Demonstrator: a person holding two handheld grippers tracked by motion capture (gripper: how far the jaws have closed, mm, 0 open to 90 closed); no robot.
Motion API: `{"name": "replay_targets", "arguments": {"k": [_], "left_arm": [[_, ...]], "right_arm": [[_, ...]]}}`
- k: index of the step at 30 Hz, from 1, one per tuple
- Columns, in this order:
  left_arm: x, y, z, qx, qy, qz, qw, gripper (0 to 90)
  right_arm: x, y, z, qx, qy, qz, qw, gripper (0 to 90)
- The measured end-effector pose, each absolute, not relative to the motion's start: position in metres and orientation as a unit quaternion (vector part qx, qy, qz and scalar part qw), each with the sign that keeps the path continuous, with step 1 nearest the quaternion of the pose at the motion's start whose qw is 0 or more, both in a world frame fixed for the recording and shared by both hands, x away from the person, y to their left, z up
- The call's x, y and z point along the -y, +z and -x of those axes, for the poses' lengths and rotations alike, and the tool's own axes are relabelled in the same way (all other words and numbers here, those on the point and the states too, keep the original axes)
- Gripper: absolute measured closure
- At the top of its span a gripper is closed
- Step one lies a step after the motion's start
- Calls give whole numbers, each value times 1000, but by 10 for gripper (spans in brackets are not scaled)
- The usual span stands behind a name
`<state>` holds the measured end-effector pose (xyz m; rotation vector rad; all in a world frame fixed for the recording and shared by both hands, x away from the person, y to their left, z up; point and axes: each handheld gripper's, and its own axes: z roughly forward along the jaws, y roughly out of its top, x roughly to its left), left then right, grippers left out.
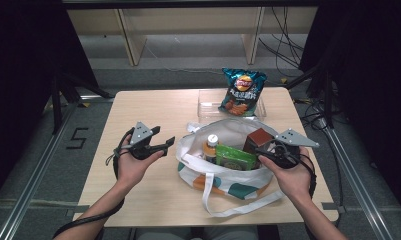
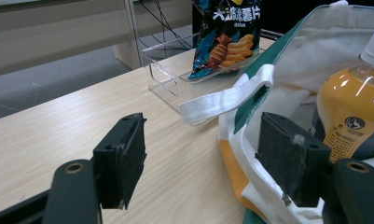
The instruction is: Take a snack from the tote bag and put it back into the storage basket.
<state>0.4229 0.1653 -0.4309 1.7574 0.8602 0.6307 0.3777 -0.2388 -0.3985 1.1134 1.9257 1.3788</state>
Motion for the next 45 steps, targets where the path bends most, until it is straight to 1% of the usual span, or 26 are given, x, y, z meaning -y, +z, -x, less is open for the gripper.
{"name": "replay_targets", "arguments": {"k": [2,3,5,6,8,10,15,16,17,18,20,22,30,45], "left_arm": [[-165,-431,-423,-360,263,-731,517,315],[-165,-431,-423,-360,262,-731,517,315],[-165,-431,-423,-361,262,-731,517,315],[-165,-431,-423,-361,262,-731,517,315],[-166,-431,-423,-361,262,-730,517,315],[-166,-431,-423,-360,261,-729,520,315],[-166,-430,-423,-361,264,-729,519,315],[-167,-430,-423,-361,264,-729,518,315],[-167,-430,-423,-361,264,-729,518,316],[-167,-430,-423,-362,264,-729,518,315],[-167,-430,-423,-363,264,-729,518,315],[-167,-431,-423,-363,263,-729,518,315],[-167,-431,-424,-363,264,-729,517,316],[-166,-431,-424,-362,262,-728,519,316]], "right_arm": [[238,-396,-377,-706,514,-416,251,392],[240,-395,-377,-707,511,-411,265,392],[241,-392,-378,-706,515,-406,267,392],[240,-389,-375,-700,516,-423,255,393],[242,-387,-377,-701,519,-410,267,393],[242,-385,-376,-696,521,-418,263,393],[242,-382,-375,-694,520,-412,279,393],[241,-382,-374,-691,522,-421,271,393],[241,-381,-375,-688,521,-421,279,393],[242,-381,-376,-691,526,-410,278,393],[241,-378,-374,-683,525,-425,276,393],[243,-375,-376,-687,525,-415,283,393],[244,-363,-377,-676,535,-420,284,393],[245,-352,-381,-662,547,-421,292,393]]}}
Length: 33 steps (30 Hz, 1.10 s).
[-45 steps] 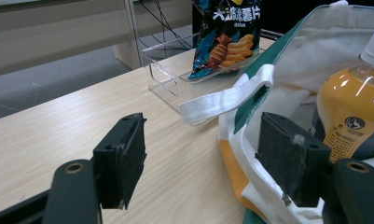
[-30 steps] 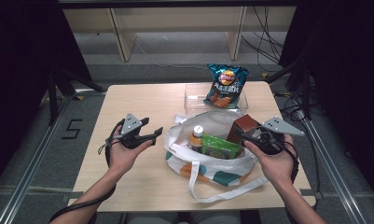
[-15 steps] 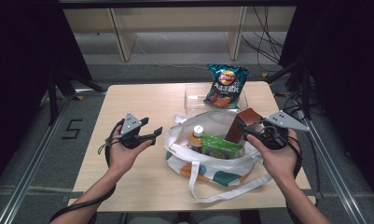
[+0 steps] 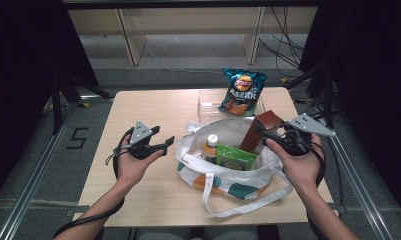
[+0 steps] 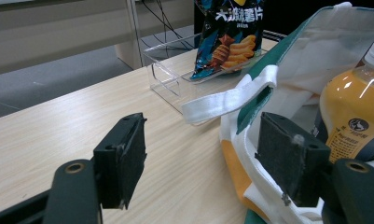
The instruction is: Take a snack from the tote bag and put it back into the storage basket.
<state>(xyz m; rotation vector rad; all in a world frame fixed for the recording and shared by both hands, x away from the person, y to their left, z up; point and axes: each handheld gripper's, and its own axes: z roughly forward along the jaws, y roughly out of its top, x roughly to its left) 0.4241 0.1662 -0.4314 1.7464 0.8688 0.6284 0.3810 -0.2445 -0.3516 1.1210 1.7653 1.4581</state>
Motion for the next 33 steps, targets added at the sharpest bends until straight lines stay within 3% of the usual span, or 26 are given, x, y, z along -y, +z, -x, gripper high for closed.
{"name": "replay_targets", "arguments": {"k": [33], "left_arm": [[-165,-431,-424,-363,262,-729,518,317]], "right_arm": [[247,-321,-388,-641,567,-418,306,394]]}}
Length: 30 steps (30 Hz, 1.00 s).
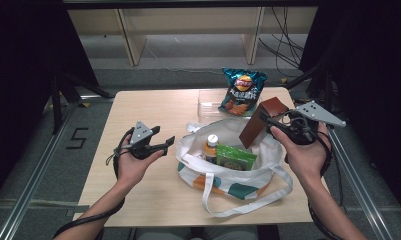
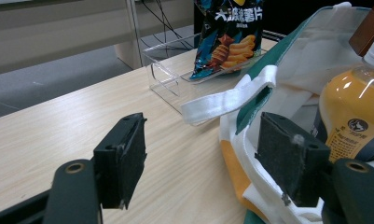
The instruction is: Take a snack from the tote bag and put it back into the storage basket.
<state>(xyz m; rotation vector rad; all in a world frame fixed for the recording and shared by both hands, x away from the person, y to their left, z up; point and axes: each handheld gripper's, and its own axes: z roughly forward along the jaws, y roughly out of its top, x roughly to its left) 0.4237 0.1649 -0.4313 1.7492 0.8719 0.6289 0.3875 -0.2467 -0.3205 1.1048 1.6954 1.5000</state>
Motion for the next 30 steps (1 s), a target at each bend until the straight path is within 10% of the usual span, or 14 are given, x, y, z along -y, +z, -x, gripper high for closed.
{"name": "replay_targets", "arguments": {"k": [30], "left_arm": [[-164,-432,-424,-364,261,-729,517,317]], "right_arm": [[247,-304,-394,-628,578,-421,306,396]]}}
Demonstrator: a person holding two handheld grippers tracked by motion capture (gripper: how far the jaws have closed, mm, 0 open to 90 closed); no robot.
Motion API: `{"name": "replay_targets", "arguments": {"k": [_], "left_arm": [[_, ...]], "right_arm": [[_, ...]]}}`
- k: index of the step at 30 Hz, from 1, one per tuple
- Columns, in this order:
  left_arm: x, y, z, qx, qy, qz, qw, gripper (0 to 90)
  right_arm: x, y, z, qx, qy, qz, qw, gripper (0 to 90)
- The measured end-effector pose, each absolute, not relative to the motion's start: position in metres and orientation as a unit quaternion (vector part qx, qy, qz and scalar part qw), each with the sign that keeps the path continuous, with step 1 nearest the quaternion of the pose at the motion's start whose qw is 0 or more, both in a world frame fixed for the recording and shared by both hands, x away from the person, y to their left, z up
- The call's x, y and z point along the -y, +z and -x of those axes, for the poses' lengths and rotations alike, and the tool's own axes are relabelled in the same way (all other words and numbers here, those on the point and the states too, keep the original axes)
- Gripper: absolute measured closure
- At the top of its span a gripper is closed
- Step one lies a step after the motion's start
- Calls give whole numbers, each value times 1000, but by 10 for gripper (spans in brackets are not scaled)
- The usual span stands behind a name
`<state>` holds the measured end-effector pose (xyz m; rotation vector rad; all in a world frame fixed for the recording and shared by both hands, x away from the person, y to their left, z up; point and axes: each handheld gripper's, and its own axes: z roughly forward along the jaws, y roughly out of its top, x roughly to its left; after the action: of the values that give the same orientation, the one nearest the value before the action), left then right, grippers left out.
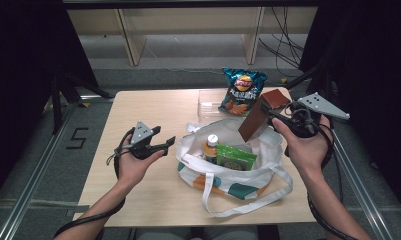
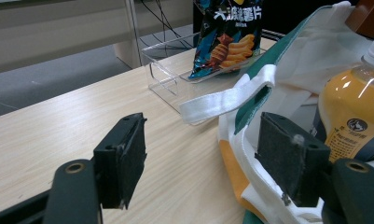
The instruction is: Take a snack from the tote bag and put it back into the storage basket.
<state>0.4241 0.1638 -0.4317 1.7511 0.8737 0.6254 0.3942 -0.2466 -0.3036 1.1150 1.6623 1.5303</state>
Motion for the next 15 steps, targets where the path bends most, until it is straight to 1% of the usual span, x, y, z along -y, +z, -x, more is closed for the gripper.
{"name": "replay_targets", "arguments": {"k": [3,5,6,10,12,15], "left_arm": [[-163,-432,-424,-363,259,-731,517,317],[-163,-432,-424,-362,259,-731,517,317],[-163,-432,-424,-362,259,-731,517,317],[-163,-432,-424,-364,259,-730,518,317],[-163,-432,-424,-363,259,-730,518,317],[-163,-432,-425,-361,258,-729,522,316]], "right_arm": [[247,-301,-397,-628,579,-414,314,396],[247,-299,-396,-629,578,-418,309,396],[247,-298,-397,-628,580,-412,314,396],[248,-296,-398,-624,582,-419,310,396],[249,-295,-400,-624,580,-415,318,396],[250,-293,-401,-627,579,-412,318,396]]}}
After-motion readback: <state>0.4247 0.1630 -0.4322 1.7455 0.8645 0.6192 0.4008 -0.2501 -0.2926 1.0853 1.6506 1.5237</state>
